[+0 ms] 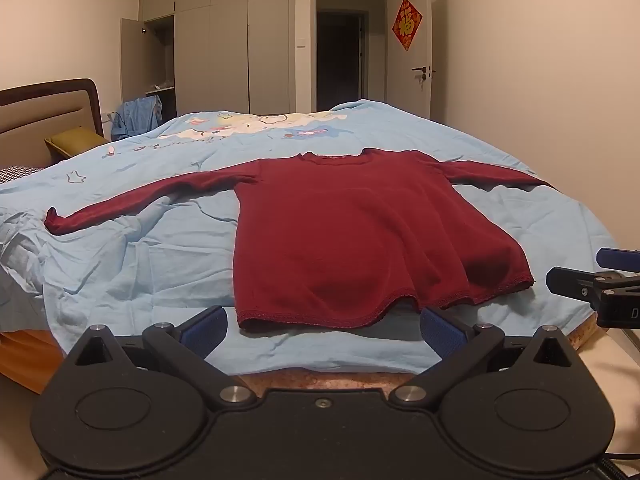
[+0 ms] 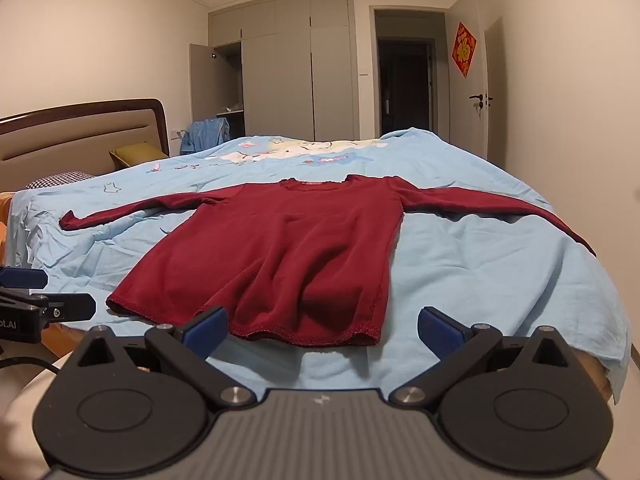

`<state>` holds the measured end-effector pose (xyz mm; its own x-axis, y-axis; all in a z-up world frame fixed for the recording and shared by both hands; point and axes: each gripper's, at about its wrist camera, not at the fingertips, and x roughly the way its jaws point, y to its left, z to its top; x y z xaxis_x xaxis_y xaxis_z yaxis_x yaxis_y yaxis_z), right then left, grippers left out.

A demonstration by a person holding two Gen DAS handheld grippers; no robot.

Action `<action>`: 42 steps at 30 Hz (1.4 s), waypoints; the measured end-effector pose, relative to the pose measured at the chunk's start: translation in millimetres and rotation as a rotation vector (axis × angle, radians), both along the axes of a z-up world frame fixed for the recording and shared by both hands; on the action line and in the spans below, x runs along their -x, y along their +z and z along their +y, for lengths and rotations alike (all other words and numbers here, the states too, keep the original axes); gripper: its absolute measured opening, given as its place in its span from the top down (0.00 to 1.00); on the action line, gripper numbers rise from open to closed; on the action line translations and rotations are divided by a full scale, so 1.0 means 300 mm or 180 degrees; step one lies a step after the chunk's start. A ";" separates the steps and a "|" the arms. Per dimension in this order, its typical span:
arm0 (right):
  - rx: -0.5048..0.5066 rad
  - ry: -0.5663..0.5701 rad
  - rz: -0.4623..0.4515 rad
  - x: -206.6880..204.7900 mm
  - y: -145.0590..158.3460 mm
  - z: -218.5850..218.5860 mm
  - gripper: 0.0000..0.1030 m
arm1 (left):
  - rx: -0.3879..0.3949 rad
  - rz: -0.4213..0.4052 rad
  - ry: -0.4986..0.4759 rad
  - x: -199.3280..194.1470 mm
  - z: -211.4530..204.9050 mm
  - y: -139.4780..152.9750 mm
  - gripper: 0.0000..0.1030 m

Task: Fold small clothes

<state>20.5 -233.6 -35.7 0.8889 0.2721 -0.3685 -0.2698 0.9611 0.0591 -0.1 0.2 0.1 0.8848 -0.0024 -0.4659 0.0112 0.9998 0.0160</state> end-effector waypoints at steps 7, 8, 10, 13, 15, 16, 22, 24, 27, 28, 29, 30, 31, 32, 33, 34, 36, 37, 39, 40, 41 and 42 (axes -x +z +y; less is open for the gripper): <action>-0.0003 0.0004 -0.0002 -0.001 -0.001 0.000 0.00 | -0.0001 0.0005 -0.0010 0.000 0.001 0.000 0.01; -0.0002 0.0004 -0.0003 -0.001 -0.001 0.001 0.00 | 0.0001 0.0007 -0.0012 0.001 0.001 0.000 0.01; -0.0006 0.0005 -0.0001 0.000 -0.001 0.001 0.00 | 0.0000 0.0008 -0.0013 -0.002 0.000 0.002 0.01; -0.0009 0.0006 0.0001 0.000 0.000 0.000 0.00 | 0.0000 0.0009 -0.0015 0.000 -0.002 0.002 0.01; -0.0010 0.0003 0.0000 0.001 0.001 0.000 0.00 | 0.0006 0.0010 -0.0024 -0.002 -0.002 0.000 0.01; -0.0010 0.0004 -0.0001 0.001 0.001 0.000 0.00 | 0.0009 0.0011 -0.0028 -0.002 -0.002 -0.001 0.01; -0.0012 0.0004 0.0001 0.001 0.001 0.001 0.00 | 0.0009 0.0016 -0.0051 -0.008 0.001 -0.007 0.01; -0.0013 0.0004 0.0002 0.000 0.000 0.001 0.00 | 0.0009 0.0017 -0.0051 -0.008 0.000 -0.007 0.01; -0.0014 0.0004 0.0003 0.001 0.000 0.001 0.00 | 0.0006 0.0018 -0.0060 -0.007 -0.001 -0.007 0.01; -0.0013 0.0003 0.0004 0.001 0.000 0.001 0.00 | 0.0006 0.0018 -0.0061 -0.007 -0.002 -0.007 0.01; -0.0014 0.0003 0.0004 0.001 0.000 0.001 0.00 | 0.0005 0.0017 -0.0061 -0.007 -0.002 -0.007 0.01; -0.0014 0.0004 0.0003 0.001 0.000 0.001 0.00 | 0.0005 0.0017 -0.0058 -0.007 -0.002 -0.008 0.01; -0.0014 0.0003 0.0004 0.001 0.000 0.001 0.00 | 0.0006 0.0017 -0.0058 -0.008 -0.002 -0.007 0.01; -0.0014 0.0003 0.0004 0.001 0.000 0.001 0.00 | 0.0006 0.0018 -0.0058 -0.008 -0.002 -0.007 0.01; -0.0015 0.0003 0.0005 0.001 0.000 0.001 0.00 | 0.0006 0.0018 -0.0059 -0.008 -0.003 -0.008 0.01; -0.0014 0.0003 0.0005 0.001 0.000 0.001 0.00 | 0.0005 0.0018 -0.0057 -0.008 -0.003 -0.007 0.01; -0.0015 0.0003 0.0006 0.001 0.000 0.001 0.00 | 0.0006 0.0018 -0.0057 -0.008 -0.003 -0.007 0.01; -0.0015 0.0003 0.0006 0.001 0.000 0.001 0.00 | 0.0006 0.0017 -0.0056 -0.008 -0.003 -0.007 0.01; -0.0016 0.0003 0.0007 0.001 0.000 0.000 0.00 | 0.0005 0.0017 -0.0056 -0.008 -0.003 -0.008 0.01; -0.0016 0.0003 0.0008 0.001 0.001 0.000 0.00 | 0.0005 0.0018 -0.0056 -0.008 -0.003 -0.007 0.01; -0.0016 0.0003 0.0008 0.001 0.001 0.000 0.00 | 0.0006 0.0017 -0.0055 -0.008 -0.003 -0.007 0.01; -0.0016 0.0003 0.0007 0.001 0.001 0.000 0.00 | 0.0005 0.0018 -0.0056 -0.008 -0.003 -0.007 0.01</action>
